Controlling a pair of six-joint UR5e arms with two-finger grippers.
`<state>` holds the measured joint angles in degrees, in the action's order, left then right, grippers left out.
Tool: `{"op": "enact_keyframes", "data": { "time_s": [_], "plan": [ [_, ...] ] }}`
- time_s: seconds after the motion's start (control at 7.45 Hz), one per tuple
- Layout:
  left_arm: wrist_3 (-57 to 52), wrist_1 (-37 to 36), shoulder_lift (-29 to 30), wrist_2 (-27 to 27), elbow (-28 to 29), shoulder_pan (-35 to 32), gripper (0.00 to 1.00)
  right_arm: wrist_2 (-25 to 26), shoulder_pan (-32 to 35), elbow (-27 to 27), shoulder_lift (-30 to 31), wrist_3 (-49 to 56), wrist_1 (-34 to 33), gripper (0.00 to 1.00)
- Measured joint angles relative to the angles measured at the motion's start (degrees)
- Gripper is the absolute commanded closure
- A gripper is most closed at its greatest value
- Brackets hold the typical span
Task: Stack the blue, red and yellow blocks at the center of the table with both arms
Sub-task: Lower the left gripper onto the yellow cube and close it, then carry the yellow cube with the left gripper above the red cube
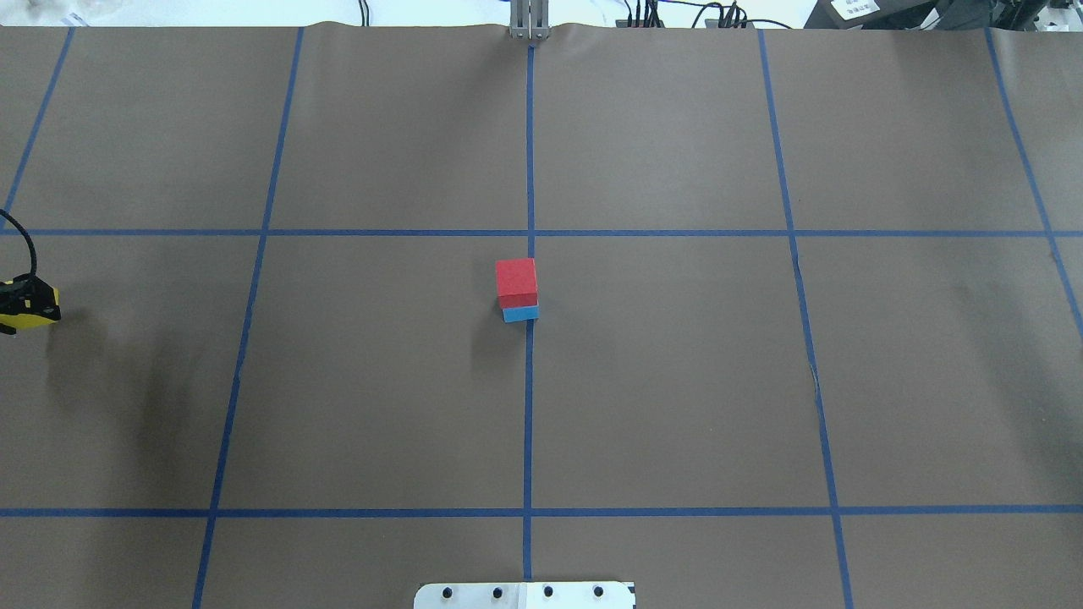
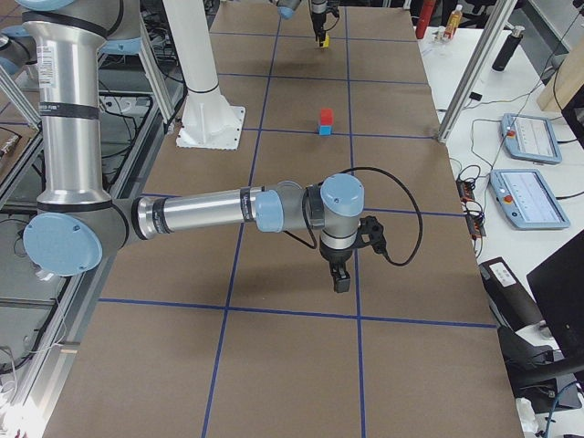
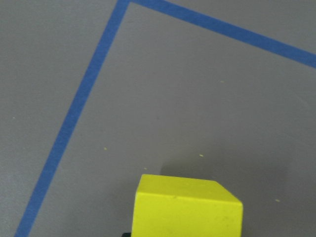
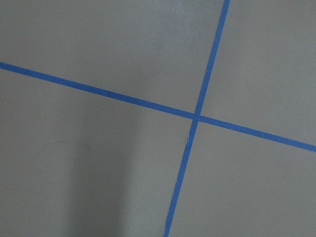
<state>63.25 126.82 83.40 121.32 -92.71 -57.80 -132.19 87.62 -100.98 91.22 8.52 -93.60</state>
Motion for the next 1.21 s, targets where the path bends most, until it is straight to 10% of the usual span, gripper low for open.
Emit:
{"op": "enact_keyframes", "data": {
  "time_s": [0.54,0.94,1.21],
  "plan": [
    [-4.7,-20.4,9.6,-1.1,-16.8,5.7,1.00,-0.1,0.0,0.1,0.5,0.0,0.0,0.00],
    [-3.8,-53.5,36.6,-8.4,-21.1,17.4,1.00,-0.3,0.2,0.1,0.9,0.0,0.0,0.00],
    [0.8,-60.1,50.6,-10.2,-14.2,23.2,1.00,-0.6,0.2,0.1,1.2,0.0,0.1,0.00]
  ]
}}
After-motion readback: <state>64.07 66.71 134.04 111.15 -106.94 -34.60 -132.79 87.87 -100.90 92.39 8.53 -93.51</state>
